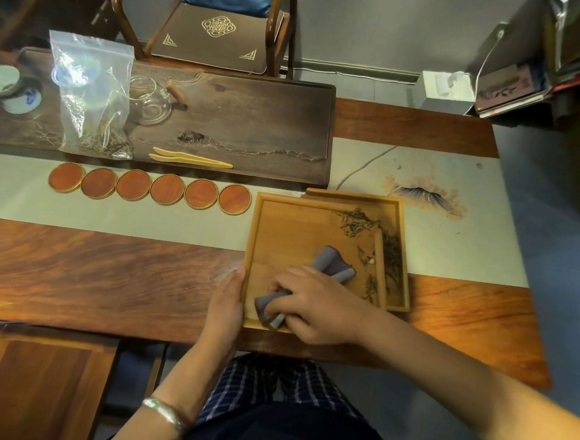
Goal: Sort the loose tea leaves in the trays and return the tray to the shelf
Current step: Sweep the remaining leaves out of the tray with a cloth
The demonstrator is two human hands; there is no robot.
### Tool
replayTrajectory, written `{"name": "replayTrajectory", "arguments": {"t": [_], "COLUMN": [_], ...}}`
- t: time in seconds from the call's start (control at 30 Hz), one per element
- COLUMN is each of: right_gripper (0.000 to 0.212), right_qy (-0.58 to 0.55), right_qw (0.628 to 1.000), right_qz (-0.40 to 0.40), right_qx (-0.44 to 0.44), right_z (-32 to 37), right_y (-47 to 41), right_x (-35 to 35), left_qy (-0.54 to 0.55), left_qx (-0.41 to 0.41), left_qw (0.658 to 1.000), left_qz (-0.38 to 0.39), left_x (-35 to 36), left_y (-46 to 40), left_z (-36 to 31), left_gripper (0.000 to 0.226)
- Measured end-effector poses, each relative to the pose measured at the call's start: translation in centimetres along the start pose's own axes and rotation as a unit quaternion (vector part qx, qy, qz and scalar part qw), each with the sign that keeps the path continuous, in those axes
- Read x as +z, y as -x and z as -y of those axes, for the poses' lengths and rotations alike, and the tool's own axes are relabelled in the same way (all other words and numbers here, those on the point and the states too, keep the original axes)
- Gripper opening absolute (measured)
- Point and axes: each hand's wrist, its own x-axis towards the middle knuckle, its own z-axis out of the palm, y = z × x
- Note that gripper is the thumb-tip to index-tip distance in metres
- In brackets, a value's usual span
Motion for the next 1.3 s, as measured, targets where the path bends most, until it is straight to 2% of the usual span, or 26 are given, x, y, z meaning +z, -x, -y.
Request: {"name": "replayTrajectory", "arguments": {"t": [0.17,0.3,0.43,0.5,0.7,0.8,1.0,1.23,1.3], "right_gripper": [0.022,0.017,0.023,0.024,0.023,0.023,0.025,0.024,0.025], "right_qy": [0.024,0.088,0.03,0.028,0.026,0.02,0.029,0.07,0.074], "right_qw": [0.999,0.994,0.997,0.998,0.999,0.999,0.998,0.995,0.995], "right_qz": [0.016,0.056,-0.025,-0.037,0.02,0.024,0.036,0.064,0.051], "right_qx": [0.018,0.014,0.061,0.052,-0.001,0.009,0.03,0.043,0.05], "right_z": [-1.5,-2.1,-2.6,-2.3,-0.1,-0.2,-1.6,-3.4,-3.9], "right_y": [2.7,3.7,3.7,3.0,1.1,1.8,4.7,6.4,6.6], "right_x": [-0.3,-1.1,-2.1,-2.1,-0.1,-0.2,-1.0,-1.8,-2.3], "left_qy": [-0.03,-0.052,-0.051,-0.048,-0.08,-0.047,-0.051,-0.049,-0.04], "left_qx": [0.005,0.023,0.024,0.021,0.042,-0.001,0.019,-0.006,-0.015], "left_qw": [0.999,0.998,0.998,0.998,0.995,0.999,0.998,0.998,0.999], "left_qz": [-0.025,-0.04,-0.037,-0.04,-0.036,-0.014,-0.008,-0.035,-0.032], "left_x": [-0.3,-0.4,-0.4,-0.3,0.2,-0.3,-0.9,-1.4,-1.4], "left_y": [0.0,0.3,0.3,0.2,0.5,0.6,0.5,0.5,0.6], "left_z": [0.3,0.4,0.6,0.8,0.7,0.6,0.4,0.5,0.5], "left_gripper": [0.04,0.039,0.038,0.039,0.039,0.041,0.039,0.04,0.038]}}
